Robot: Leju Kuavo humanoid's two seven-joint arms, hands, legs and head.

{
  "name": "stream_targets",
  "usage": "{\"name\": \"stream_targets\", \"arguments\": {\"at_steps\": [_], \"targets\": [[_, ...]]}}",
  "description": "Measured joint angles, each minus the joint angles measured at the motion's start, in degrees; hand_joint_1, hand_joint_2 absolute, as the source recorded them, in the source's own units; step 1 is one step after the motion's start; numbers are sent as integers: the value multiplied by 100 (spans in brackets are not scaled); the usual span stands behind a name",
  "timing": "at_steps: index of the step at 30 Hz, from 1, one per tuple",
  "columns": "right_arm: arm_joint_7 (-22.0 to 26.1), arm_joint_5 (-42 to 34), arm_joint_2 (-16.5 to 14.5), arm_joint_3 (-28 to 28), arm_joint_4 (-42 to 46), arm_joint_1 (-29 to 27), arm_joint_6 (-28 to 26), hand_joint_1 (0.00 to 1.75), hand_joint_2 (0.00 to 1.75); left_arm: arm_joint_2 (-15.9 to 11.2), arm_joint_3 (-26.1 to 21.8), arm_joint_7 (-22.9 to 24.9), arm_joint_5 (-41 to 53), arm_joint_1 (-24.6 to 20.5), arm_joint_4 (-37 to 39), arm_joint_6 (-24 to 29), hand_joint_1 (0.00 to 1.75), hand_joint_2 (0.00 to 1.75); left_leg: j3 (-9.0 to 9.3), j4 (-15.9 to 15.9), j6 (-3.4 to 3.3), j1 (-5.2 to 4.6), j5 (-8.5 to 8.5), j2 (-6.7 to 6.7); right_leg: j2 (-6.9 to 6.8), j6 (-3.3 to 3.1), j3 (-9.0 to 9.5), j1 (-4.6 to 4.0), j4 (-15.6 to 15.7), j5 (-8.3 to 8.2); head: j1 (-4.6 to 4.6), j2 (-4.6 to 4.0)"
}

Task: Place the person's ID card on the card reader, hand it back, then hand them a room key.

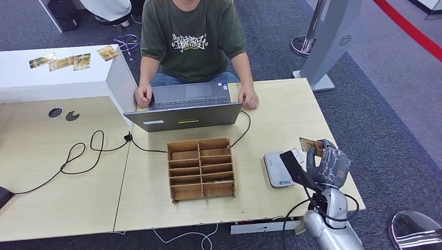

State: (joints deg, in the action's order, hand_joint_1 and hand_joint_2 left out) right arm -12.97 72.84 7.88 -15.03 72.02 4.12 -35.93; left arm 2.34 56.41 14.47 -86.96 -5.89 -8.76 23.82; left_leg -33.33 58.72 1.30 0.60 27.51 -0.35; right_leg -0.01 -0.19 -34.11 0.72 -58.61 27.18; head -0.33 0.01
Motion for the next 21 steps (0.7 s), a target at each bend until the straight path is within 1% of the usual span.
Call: {"name": "stream_targets", "arguments": {"at_steps": [4, 9, 16, 21], "targets": [[-99, 494, -105, 84, 22, -28, -52, 175, 175, 10, 0, 3, 8, -1, 0, 3, 0, 0, -1, 0, 0, 0, 0, 0, 0, 0, 0, 0, 0, 0, 0, 1], [-150, 884, -212, 123, 29, -28, -82, 175, 175, 18, 0, 6, 10, -4, 0, 3, 0, 0, 0, 0, 0, 0, 0, 0, 0, 0, 0, 0, 0, 0, 1, 1], [-101, 1033, -385, 192, 31, 15, -107, 175, 175, 31, 0, 0, 37, -5, 0, 5, 0, 0, -2, 0, 0, 0, 0, 0, 0, 0, 0, 0, -1, 0, 1, 1], [-9, 1046, -492, 222, 23, 197, -123, 175, 175, 46, 0, -18, 73, -12, 0, 5, 0, 0, -1, 0, 0, 0, -1, 1, 1, 0, 0, 0, -1, 0, 1, 1]]}}
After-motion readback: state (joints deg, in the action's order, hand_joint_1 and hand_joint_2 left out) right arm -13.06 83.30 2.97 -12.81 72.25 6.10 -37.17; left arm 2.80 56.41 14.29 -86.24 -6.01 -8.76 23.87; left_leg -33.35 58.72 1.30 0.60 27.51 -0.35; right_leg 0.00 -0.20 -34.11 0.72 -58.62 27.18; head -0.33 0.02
